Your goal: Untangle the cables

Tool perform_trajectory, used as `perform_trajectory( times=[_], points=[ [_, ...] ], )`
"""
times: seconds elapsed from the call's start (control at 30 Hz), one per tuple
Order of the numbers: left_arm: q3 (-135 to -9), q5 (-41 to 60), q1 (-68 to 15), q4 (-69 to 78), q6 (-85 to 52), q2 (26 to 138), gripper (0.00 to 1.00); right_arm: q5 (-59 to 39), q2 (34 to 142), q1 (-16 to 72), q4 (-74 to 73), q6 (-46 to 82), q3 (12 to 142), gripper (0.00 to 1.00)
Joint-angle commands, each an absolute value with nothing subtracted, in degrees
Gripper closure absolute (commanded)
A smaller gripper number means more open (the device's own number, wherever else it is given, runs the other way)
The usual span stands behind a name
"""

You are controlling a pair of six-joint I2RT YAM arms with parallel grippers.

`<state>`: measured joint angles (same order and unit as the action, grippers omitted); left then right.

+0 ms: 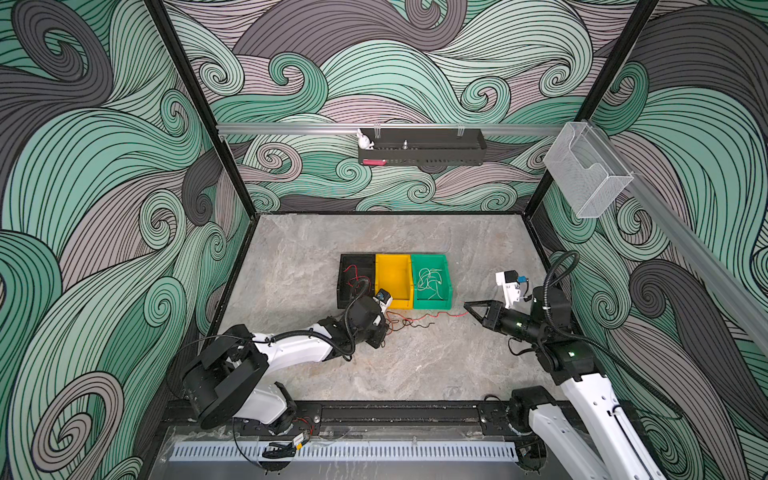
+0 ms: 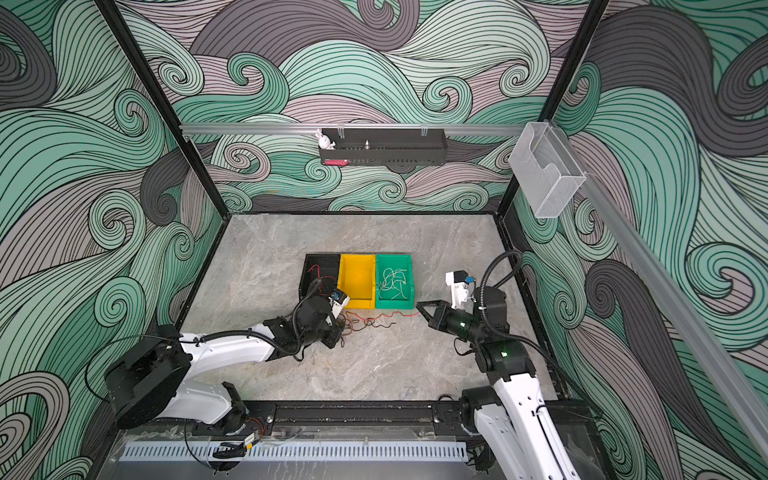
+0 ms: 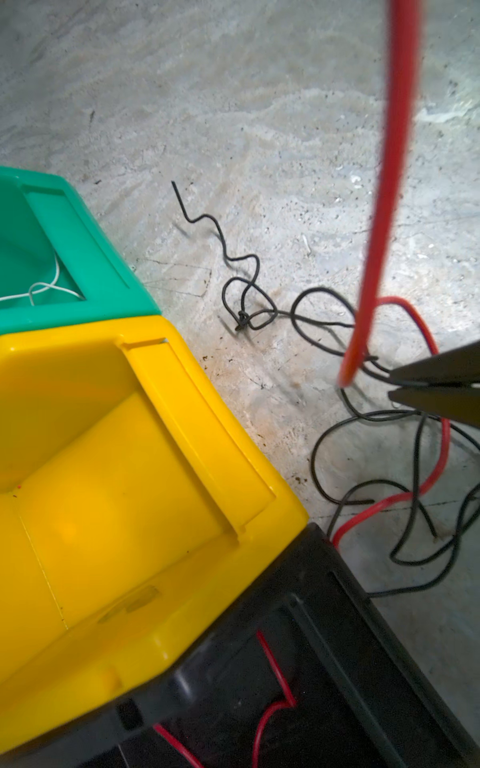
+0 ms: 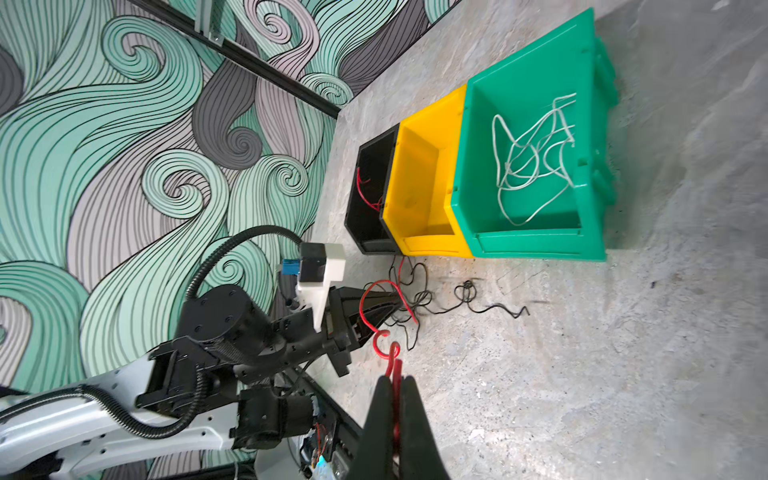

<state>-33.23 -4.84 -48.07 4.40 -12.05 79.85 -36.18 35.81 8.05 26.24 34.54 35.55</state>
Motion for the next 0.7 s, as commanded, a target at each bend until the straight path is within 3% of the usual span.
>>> perform_trajectory(
  times=[0.0,0.33,0.67],
  points=[
    [-34.9,-7.3,-47.6,1.2,-12.1,76.3,0.96,-30.5,34.1,6.7,29.7,31.1,38.7,0.95],
    [-34.9,-15.3,-47.1,-5.8,-12.6,69.6,0.98,-12.9,31.6,2.7,36.0,31.4,39.8,0.96],
    [-37.0,-27.5,-41.1,-21.9,-21.8,65.7,1.00,-7.0,32.8,1.2,36.6,30.2,39.7,0.96]
  ],
)
